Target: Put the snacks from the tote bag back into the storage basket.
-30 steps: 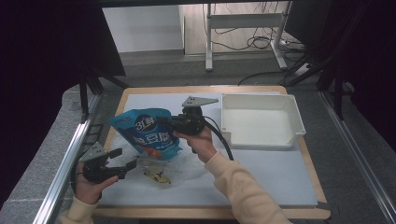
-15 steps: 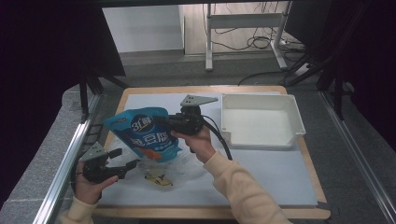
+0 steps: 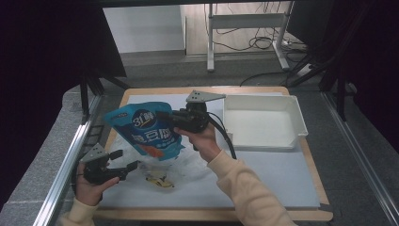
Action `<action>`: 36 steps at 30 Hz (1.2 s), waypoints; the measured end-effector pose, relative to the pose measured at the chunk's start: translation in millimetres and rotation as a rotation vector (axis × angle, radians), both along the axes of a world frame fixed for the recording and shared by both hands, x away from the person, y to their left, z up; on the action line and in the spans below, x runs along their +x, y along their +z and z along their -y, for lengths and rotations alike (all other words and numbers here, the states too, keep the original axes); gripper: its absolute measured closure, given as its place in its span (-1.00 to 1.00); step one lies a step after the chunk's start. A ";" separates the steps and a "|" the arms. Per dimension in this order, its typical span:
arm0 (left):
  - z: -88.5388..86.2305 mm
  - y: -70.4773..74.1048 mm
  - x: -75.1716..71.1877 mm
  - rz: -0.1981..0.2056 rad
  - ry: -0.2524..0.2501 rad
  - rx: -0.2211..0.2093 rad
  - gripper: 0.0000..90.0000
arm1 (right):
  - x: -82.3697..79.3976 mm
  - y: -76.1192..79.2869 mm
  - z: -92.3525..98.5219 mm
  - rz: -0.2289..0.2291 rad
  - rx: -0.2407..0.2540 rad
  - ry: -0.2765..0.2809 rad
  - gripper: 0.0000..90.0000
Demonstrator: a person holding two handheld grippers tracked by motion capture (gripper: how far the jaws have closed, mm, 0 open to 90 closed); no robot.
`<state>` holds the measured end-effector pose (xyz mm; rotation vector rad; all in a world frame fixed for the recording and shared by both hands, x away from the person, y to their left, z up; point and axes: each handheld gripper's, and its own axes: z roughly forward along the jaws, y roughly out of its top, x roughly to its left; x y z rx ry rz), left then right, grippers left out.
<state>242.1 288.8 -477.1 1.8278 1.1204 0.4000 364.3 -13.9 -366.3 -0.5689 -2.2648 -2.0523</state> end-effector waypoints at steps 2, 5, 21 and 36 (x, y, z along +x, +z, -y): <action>-0.4 -0.1 0.2 -0.001 0.000 0.000 -0.57 | -0.9 5.2 2.2 0.009 0.003 -0.006 0.98; -0.9 -0.2 0.5 0.000 0.002 0.004 -0.57 | -3.2 12.7 6.0 0.024 0.015 -0.015 0.98; -2.6 0.7 0.4 0.003 0.011 -0.001 -0.57 | -6.8 47.7 31.7 0.065 0.041 -0.049 0.98; -3.0 0.8 0.5 0.010 0.028 -0.003 -0.58 | -4.0 64.3 72.1 0.101 0.062 -0.132 0.98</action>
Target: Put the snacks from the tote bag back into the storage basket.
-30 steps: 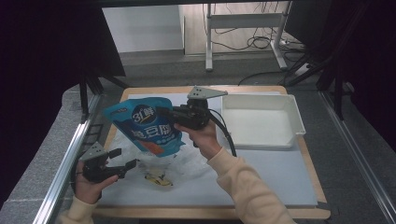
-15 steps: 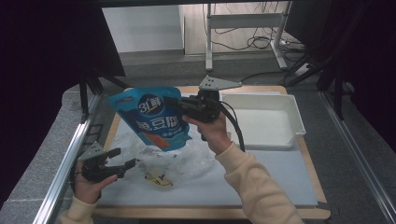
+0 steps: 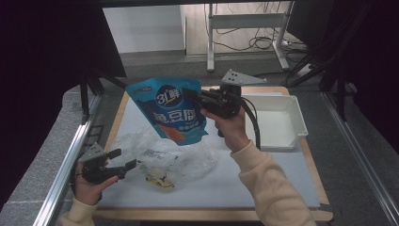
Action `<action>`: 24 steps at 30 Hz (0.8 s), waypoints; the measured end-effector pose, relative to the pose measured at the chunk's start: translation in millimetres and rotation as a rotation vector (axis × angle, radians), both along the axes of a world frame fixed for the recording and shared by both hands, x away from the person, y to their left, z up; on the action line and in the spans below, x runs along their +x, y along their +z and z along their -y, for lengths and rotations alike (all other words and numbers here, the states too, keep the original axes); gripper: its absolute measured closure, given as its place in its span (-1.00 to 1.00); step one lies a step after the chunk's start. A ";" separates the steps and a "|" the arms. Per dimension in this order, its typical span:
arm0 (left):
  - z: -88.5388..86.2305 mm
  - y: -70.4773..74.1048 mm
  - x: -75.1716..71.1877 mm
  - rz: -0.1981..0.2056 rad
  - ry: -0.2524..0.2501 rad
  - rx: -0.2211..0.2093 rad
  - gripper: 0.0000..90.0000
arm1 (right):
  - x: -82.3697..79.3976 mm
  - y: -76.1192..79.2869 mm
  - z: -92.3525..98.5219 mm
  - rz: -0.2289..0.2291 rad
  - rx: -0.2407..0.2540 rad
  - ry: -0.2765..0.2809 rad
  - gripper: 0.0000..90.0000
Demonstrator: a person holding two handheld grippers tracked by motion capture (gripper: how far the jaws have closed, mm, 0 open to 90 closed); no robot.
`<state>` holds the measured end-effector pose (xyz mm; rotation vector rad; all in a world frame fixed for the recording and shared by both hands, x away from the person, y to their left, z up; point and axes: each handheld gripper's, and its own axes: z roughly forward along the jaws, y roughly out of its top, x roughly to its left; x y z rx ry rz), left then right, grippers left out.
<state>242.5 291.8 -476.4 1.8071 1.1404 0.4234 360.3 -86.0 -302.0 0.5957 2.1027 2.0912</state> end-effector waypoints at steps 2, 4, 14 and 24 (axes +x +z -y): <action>0.1 -0.2 0.1 0.000 0.001 0.003 -0.58 | 1.0 0.9 4.5 0.001 0.002 -0.008 0.98; 0.1 -0.1 0.1 -0.001 0.000 0.003 -0.58 | 1.7 2.1 8.9 0.004 0.002 -0.016 0.98; 1.4 -0.7 0.5 -0.003 -0.002 0.002 -0.58 | 11.8 6.0 34.6 0.018 0.004 -0.069 0.98; 1.9 -1.0 0.8 -0.005 -0.005 0.006 -0.58 | 24.7 4.8 57.2 0.012 -0.001 -0.132 0.98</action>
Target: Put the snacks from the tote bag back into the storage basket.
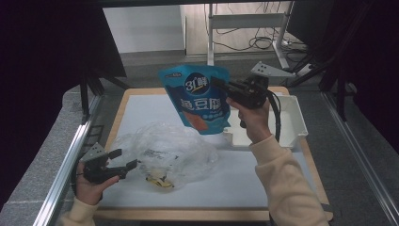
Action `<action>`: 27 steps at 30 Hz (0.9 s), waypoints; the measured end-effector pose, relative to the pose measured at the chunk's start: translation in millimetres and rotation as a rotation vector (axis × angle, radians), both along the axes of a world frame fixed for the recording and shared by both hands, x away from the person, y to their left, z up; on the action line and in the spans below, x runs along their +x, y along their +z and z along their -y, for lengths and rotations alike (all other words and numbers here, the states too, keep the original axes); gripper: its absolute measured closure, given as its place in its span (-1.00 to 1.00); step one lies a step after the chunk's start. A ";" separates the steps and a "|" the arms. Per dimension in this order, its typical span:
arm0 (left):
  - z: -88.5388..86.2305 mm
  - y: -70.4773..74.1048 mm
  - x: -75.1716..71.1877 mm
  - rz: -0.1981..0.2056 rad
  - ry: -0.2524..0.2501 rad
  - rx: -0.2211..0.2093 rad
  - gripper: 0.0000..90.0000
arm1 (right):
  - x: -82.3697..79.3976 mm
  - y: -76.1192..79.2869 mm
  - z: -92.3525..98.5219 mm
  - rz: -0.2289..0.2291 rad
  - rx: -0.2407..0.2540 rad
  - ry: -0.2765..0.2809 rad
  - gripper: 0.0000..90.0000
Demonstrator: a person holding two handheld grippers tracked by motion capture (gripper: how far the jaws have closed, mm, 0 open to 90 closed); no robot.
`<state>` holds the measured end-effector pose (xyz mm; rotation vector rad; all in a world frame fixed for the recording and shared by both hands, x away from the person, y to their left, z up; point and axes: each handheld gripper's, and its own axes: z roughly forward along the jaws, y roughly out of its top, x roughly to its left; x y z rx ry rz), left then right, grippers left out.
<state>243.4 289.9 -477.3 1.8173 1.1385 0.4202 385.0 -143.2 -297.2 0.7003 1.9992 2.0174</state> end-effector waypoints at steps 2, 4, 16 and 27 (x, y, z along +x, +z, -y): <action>-0.2 0.1 -0.1 0.000 0.001 0.000 -0.58 | 1.9 -0.1 4.2 0.001 -0.001 -0.012 0.98; -0.2 0.0 0.0 0.000 0.000 0.002 -0.58 | 3.8 0.1 8.1 0.004 0.003 -0.019 0.98; 0.5 -0.3 0.2 -0.004 0.000 0.002 -0.58 | 10.2 1.9 29.8 0.019 -0.015 -0.074 0.98; 0.4 -0.3 0.1 -0.005 -0.001 0.003 -0.58 | 18.1 0.7 48.7 0.002 -0.007 -0.126 0.98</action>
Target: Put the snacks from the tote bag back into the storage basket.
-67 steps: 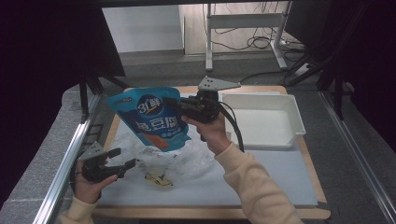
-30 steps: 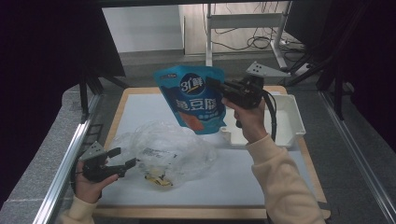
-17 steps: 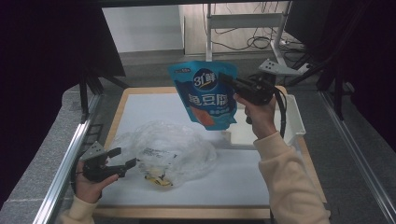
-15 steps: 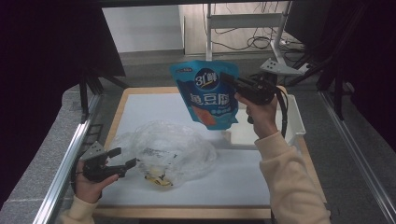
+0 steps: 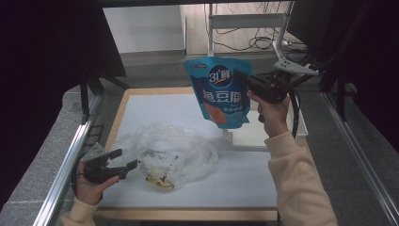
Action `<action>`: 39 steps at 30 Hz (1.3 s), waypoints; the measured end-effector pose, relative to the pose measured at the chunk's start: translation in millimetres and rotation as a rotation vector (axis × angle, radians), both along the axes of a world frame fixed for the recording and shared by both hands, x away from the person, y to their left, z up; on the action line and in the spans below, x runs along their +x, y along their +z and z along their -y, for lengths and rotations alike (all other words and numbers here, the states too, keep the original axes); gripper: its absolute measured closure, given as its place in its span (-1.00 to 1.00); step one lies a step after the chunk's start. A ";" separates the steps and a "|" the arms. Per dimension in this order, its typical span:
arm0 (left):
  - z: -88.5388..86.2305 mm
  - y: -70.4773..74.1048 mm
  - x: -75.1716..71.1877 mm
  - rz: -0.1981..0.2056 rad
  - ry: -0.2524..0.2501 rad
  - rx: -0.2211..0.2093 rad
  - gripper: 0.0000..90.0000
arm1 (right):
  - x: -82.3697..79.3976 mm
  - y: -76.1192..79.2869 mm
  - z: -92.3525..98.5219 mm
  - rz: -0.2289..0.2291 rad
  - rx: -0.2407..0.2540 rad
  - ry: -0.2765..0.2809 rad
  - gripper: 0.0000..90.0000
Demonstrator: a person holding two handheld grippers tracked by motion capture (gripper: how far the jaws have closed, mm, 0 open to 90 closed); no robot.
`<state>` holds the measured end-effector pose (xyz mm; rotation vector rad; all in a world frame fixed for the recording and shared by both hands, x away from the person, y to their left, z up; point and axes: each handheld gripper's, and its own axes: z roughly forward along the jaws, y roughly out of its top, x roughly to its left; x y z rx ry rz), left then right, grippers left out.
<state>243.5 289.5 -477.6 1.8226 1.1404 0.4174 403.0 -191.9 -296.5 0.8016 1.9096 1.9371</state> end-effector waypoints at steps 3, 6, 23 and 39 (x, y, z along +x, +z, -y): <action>-0.4 0.1 -0.1 0.001 0.002 -0.001 -0.58 | 3.1 -1.9 3.9 -0.003 -0.003 -0.014 0.98; -0.6 0.0 0.0 0.001 0.001 -0.001 -0.58 | 6.1 -3.6 8.9 -0.005 -0.003 -0.029 0.98; -1.1 0.1 0.0 -0.001 0.000 0.002 -0.58 | 23.5 -12.7 30.5 -0.024 -0.003 -0.105 0.98; 0.0 -0.6 0.6 -0.004 -0.001 0.008 -0.58 | 43.7 -24.0 52.9 -0.044 -0.010 -0.173 0.98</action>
